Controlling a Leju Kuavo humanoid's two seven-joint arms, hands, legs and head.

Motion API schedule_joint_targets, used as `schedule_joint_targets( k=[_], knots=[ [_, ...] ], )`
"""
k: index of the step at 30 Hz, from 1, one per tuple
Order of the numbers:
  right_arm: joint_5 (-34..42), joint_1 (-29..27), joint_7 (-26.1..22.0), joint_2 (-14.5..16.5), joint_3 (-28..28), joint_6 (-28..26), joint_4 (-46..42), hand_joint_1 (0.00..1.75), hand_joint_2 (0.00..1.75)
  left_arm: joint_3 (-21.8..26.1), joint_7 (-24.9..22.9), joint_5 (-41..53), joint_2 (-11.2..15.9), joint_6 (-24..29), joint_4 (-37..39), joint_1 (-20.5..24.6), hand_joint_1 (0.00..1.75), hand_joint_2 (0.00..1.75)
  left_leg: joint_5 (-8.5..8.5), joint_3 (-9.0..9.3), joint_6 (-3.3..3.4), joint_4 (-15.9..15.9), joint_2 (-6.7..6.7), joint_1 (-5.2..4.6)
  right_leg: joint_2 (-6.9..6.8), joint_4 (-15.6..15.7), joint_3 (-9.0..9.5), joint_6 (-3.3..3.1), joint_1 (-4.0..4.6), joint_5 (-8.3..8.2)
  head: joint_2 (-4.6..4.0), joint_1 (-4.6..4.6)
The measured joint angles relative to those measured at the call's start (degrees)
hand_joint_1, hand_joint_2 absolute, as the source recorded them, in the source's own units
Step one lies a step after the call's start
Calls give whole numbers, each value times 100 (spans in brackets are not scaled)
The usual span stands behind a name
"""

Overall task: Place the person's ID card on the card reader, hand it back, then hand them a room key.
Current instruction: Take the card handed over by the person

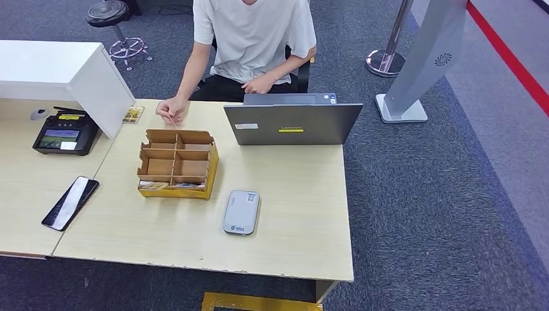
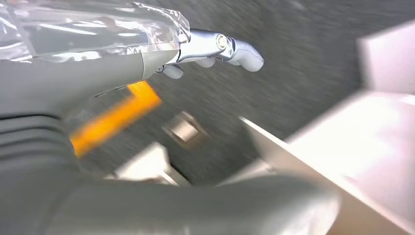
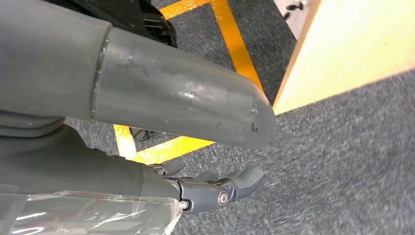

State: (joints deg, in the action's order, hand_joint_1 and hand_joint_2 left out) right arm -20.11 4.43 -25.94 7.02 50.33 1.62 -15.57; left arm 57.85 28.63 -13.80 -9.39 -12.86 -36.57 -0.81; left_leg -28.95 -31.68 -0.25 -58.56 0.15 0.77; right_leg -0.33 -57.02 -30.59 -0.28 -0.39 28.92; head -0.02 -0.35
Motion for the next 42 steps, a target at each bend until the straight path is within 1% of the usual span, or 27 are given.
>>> schedule_joint_targets(
  k=[1,2,3,5,6,10,12,15,18,20,21,22,23,24,26,27,28,30,31,32,34,36,39,42],
  knots=[
    [15,3,-2,4,80,-10,8,0,0,99,-66,-156,-156,-2,-501,-40,0,175,-1,-2,0,0,1,0,1,0,0,0,0,0,0,3],
    [26,5,-5,7,152,-19,13,0,0,123,-122,-416,-286,117,-1056,-110,0,175,-4,-2,1,-1,6,0,6,0,1,0,1,0,0,7],
    [30,6,-7,8,214,-23,17,0,0,60,-156,-729,-398,344,-1603,-211,0,175,-7,0,3,-1,12,0,13,0,1,0,1,0,0,9],
    [31,-2,-9,8,322,-27,23,0,0,-217,-149,-1301,-554,850,-2657,-481,0,175,-13,6,7,-2,20,-3,23,0,1,1,1,1,0,6],
    [31,-5,-9,8,369,-29,26,0,0,-375,-86,-1472,-614,998,-3114,-622,0,175,-13,6,8,-3,18,-3,20,1,0,2,0,1,0,4],
    [29,9,-10,10,508,-42,36,0,0,-1024,410,-1860,-820,1221,-4819,-1164,0,175,-13,2,9,-5,7,0,6,1,2,3,1,4,0,4],
    [22,12,-10,13,561,-44,41,0,0,-1364,581,-1942,-886,1318,-5612,-1394,0,175,-13,3,9,-6,8,0,7,1,2,3,1,3,0,4],
    [5,13,-9,16,604,-42,49,0,0,-1777,737,-1886,-936,1333,-6556,-1607,0,175,-12,3,10,-7,6,-2,4,1,4,4,0,3,0,5],
    [-51,21,11,19,617,-47,53,0,0,-2011,861,-1693,-966,1277,-7092,-1668,0,175,-11,5,12,-9,7,-1,4,1,5,3,1,2,0,6],
    [-165,28,69,21,619,-59,61,0,0,-2124,1015,-1215,-973,1237,-7382,-1622,0,175,-10,5,12,-10,5,0,2,1,1,3,1,2,0,6],
    [-237,41,112,21,614,-61,66,0,0,-2190,1072,-806,-938,1307,-7499,-1532,0,175,-9,5,12,-11,1,0,-3,1,0,3,0,2,0,7],
    [-317,66,160,22,601,-59,72,0,0,-2285,1101,-246,-861,1499,-7592,-1392,0,175,-6,6,11,-12,-4,0,-7,0,-1,3,0,1,0,8],
    [-401,101,212,25,579,-52,78,0,0,-2407,1081,402,-742,1802,-7643,-1209,0,175,-3,7,8,-12,-7,1,-9,0,-4,3,0,0,0,7],
    [-490,145,270,29,544,-43,85,0,0,-2574,981,1190,-558,2234,-7638,-976,0,175,3,7,6,-13,-10,1,-11,-1,-5,3,0,-3,0,8],
    [-657,249,396,42,446,-21,101,0,0,-3007,496,2954,-39,3171,-7396,-320,0,175,25,21,3,-14,-21,3,-21,-3,-13,1,1,-16,0,5],
    [-732,314,464,51,385,-5,110,0,0,-3261,68,3951,303,3544,-7122,157,0,175,44,20,2,-14,-34,5,-35,-5,-21,0,3,-26,0,4],
    [-797,383,529,63,313,19,119,0,0,-3565,-512,5054,652,3757,-6689,698,0,175,63,15,-3,-15,-50,7,-49,-10,-32,-5,4,-39,0,6],
    [-889,522,640,89,170,65,132,0,0,-4216,-1714,7103,1305,3819,-5596,1862,0,175,100,-18,-18,-15,-64,9,-60,-21,-65,-18,6,-73,0,6],
    [-911,573,679,101,105,88,135,0,0,-4578,-2211,7913,1571,3742,-5006,2423,0,175,115,-35,-23,-15,-57,9,-53,-27,-82,-23,7,-91,0,4],
    [-917,612,709,110,51,103,138,0,0,-4882,-2550,8452,1783,3647,-4442,2937,0,175,126,-50,-26,-15,-43,7,-39,-32,-101,-25,7,-109,0,5],
    [-895,648,754,124,-38,127,143,0,0,-5446,-2992,9096,2091,3494,-3397,3842,0,175,141,-77,-25,-16,0,4,3,-39,-134,-20,7,-139,0,7],
    [-868,649,784,131,-103,133,148,0,0,-5836,-3201,9343,2270,3448,-2578,4459,0,175,144,-90,-25,-16,45,1,50,-41,-158,-14,6,-155,0,10],
    [-844,629,805,131,-162,133,152,0,0,-6202,-3294,9410,2417,3458,-1743,5036,0,175,143,-96,-24,-17,74,-3,78,-41,-173,-11,3,-162,0,11],
    [-832,621,811,131,-185,133,157,0,0,-6423,-3314,9420,2502,3473,-1211,5351,0,175,143,-101,-24,-17,73,-3,74,-39,-177,-10,0,-160,0,11]
  ],
)
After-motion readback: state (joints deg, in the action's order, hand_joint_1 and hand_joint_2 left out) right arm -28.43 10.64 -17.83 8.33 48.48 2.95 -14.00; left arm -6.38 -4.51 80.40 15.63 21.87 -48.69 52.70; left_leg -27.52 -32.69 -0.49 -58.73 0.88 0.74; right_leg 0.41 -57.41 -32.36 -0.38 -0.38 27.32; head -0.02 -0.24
